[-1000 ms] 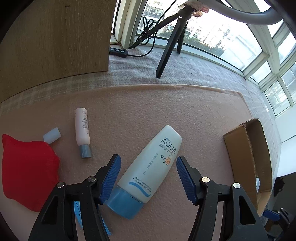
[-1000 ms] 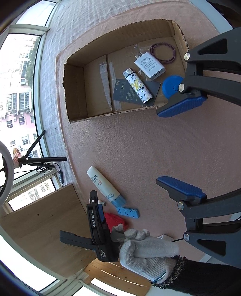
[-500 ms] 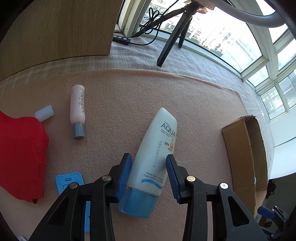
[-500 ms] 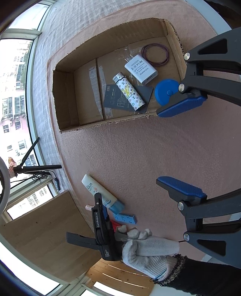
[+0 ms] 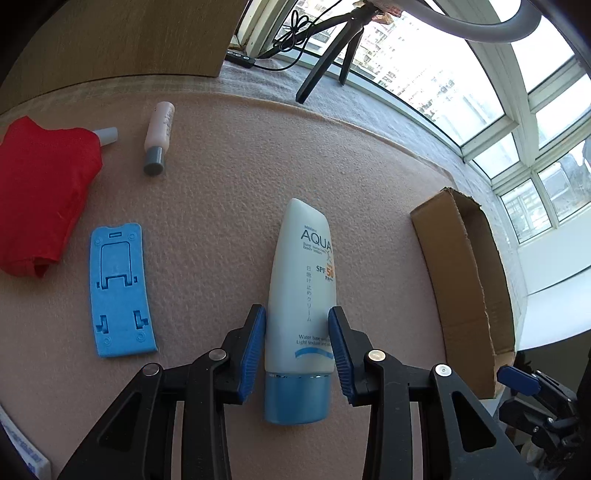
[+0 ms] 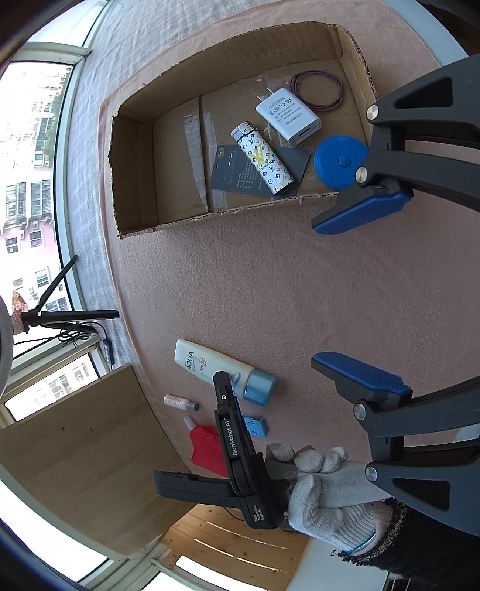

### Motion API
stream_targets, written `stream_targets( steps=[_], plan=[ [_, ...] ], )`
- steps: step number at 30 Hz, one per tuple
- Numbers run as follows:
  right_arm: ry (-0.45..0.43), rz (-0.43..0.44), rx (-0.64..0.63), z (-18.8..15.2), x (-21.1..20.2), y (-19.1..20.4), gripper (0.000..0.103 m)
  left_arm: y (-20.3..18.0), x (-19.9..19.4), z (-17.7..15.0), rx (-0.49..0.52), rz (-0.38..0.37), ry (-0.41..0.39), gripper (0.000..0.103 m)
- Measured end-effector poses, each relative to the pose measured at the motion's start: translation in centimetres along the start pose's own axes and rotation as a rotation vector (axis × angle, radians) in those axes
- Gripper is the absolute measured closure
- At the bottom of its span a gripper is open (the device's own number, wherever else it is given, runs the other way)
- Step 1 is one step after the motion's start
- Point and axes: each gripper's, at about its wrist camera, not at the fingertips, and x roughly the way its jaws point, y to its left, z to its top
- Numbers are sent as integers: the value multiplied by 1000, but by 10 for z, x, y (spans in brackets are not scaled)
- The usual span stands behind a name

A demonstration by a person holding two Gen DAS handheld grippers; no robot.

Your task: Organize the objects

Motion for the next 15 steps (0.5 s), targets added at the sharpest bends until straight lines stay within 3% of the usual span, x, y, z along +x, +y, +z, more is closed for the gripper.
stream_targets(
  steps=[5, 9, 11, 13, 15],
  plan=[
    [9, 21, 15, 0, 8, 0, 41, -4, -12, -43, -36, -29, -4, 65],
    [20, 43, -8, 0, 19, 9, 40, -14, -20, -60, 45, 3, 16, 63],
    [28, 55, -14, 1, 26, 14, 40, -20, -23, -63, 113, 54, 22, 44],
    [28, 69, -7, 1, 33, 16, 40, -23, -29, -66, 161, 84, 5, 37],
    [24, 88, 20, 1, 38, 16, 40, -24, -32, -67, 189, 90, 10, 36]
  ],
)
